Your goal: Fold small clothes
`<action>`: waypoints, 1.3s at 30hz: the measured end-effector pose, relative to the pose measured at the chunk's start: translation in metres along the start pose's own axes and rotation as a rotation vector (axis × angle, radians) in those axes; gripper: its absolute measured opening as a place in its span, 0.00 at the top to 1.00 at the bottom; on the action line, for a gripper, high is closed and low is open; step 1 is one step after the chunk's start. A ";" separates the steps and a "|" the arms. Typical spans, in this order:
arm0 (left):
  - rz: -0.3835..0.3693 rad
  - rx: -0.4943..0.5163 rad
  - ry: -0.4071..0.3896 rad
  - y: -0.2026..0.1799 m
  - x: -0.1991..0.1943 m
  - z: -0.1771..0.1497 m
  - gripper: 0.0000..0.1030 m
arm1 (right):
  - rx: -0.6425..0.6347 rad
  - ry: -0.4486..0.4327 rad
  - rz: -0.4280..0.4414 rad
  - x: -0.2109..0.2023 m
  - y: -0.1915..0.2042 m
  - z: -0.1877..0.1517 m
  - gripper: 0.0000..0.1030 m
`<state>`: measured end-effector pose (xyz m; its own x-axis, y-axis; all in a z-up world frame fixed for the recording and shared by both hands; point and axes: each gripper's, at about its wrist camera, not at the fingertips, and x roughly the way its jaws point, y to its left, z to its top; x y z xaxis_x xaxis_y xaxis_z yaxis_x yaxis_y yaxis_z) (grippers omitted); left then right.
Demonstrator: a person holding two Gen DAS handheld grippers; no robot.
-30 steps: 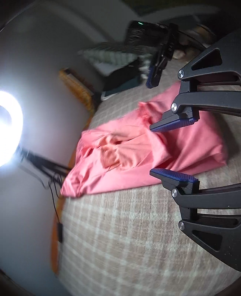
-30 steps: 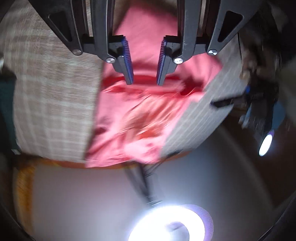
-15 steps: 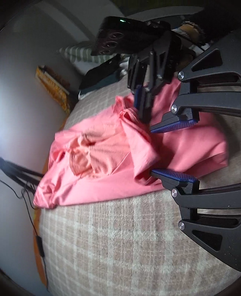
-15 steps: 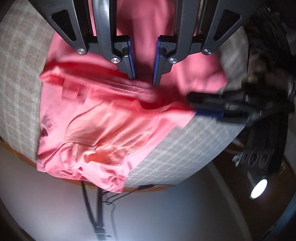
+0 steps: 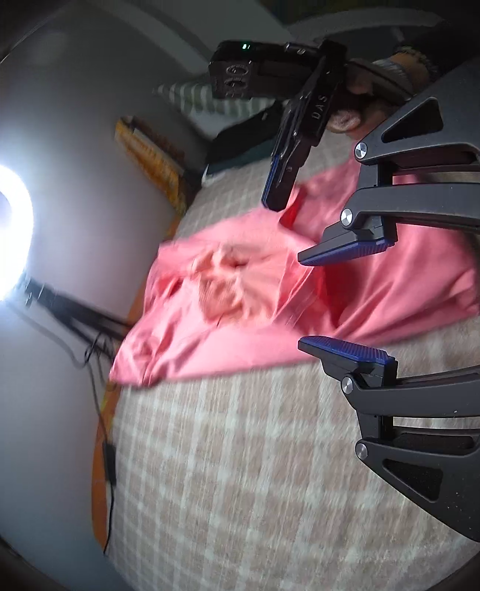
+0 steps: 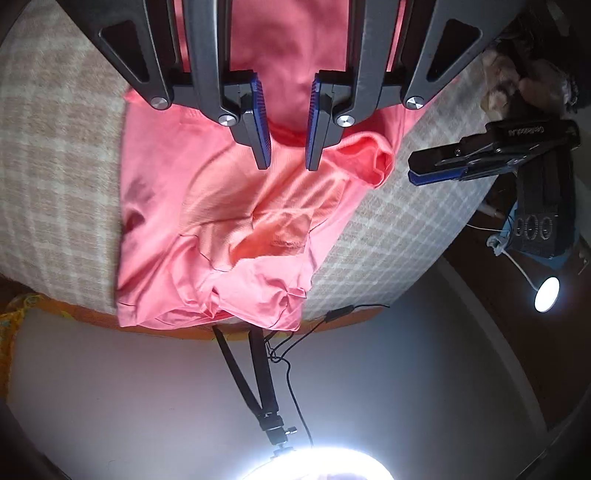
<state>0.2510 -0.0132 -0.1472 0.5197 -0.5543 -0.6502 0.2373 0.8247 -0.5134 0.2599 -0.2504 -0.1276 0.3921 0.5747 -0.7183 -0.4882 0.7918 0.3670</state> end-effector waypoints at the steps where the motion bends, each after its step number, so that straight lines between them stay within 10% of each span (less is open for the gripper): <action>1: -0.024 0.011 0.017 -0.003 0.001 -0.001 0.65 | -0.011 0.002 -0.012 -0.006 0.000 -0.002 0.80; 10: 0.013 -0.060 0.074 0.001 0.036 0.001 0.65 | -0.055 0.134 -0.121 -0.004 -0.016 -0.034 0.80; 17: 0.106 -0.117 -0.023 0.014 0.023 0.013 0.65 | 0.095 -0.009 -0.349 -0.014 -0.066 -0.017 0.71; 32: -0.068 -0.097 0.039 0.008 -0.048 -0.041 0.62 | 0.142 0.044 -0.101 -0.091 -0.033 -0.092 0.56; 39: -0.012 -0.013 0.129 -0.009 -0.022 -0.072 0.62 | 0.183 0.081 -0.096 -0.083 -0.036 -0.119 0.55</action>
<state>0.1782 -0.0167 -0.1683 0.4068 -0.5748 -0.7101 0.2319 0.8168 -0.5283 0.1519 -0.3514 -0.1516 0.3630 0.4819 -0.7975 -0.2993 0.8708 0.3900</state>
